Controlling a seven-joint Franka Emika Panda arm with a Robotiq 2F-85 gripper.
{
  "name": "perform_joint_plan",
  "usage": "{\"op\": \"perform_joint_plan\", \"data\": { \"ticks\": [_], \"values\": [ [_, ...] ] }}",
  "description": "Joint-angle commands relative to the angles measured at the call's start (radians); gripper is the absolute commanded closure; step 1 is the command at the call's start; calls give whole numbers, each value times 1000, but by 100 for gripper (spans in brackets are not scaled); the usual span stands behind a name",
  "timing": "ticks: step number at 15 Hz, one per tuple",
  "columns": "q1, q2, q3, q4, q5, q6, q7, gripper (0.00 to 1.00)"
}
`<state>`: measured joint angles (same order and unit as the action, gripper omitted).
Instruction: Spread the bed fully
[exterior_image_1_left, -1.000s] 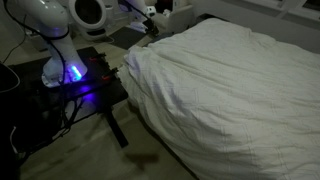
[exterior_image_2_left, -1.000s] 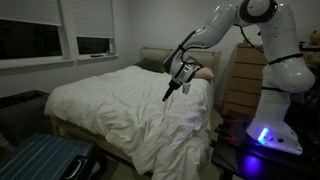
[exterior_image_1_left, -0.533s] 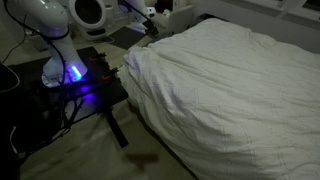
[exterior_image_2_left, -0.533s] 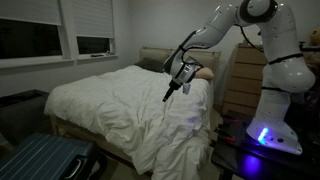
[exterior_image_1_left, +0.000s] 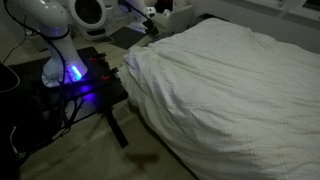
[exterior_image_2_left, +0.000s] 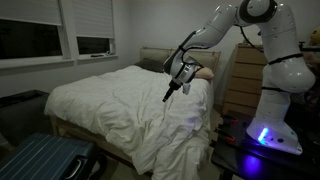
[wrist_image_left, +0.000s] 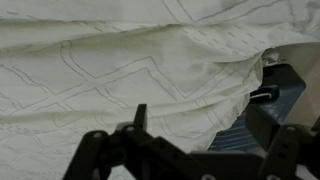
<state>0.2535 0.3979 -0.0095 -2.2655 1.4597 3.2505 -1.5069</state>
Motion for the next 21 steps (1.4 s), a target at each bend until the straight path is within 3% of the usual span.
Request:
{"op": "perform_joint_plan", "data": {
  "ticks": [1,11,16,21],
  "values": [
    [0,0,0,0,0,0,0,0],
    [0,0,0,0,0,0,0,0],
    [23,10,-26,-71,-54,-54,84,0],
    [54,50,-48,-118,-71,-65,250,0]
  ]
}}
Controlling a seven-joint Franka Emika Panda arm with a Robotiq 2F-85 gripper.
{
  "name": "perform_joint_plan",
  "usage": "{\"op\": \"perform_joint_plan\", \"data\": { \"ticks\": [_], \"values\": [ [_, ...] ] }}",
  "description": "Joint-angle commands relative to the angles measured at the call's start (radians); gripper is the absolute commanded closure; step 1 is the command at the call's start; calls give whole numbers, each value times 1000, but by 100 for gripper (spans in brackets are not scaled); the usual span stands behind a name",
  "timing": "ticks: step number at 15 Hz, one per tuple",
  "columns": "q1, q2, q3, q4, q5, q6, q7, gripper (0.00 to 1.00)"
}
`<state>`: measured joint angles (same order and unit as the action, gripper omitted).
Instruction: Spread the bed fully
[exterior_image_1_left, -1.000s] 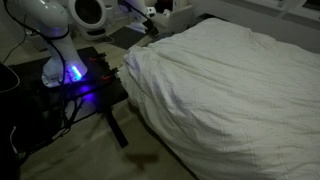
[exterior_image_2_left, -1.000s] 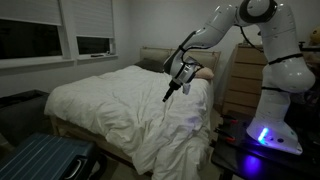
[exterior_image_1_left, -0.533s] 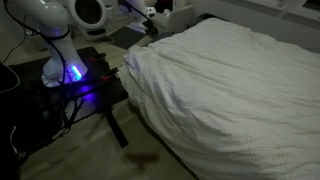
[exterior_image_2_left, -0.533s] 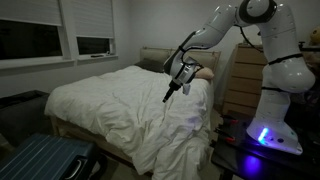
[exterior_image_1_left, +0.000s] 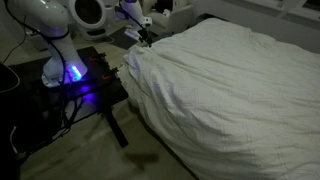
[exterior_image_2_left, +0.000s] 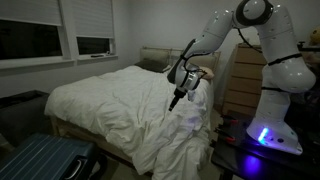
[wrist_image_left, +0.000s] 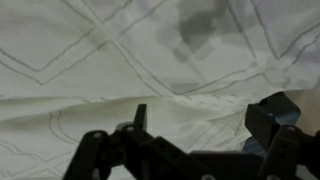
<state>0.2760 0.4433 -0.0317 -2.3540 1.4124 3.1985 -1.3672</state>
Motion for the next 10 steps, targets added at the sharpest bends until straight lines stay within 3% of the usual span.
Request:
{"op": "perform_joint_plan", "data": {
  "ticks": [1,4,6,7,10],
  "values": [
    [31,2,-14,-16,-8,-15,112,0],
    [36,5,4,20,-5,12,80,0],
    [57,-6,-10,-2,-103,-20,9,0],
    [42,17,-1,14,-56,-2,43,0],
    [56,17,-1,12,-92,-2,34,0]
  ]
}}
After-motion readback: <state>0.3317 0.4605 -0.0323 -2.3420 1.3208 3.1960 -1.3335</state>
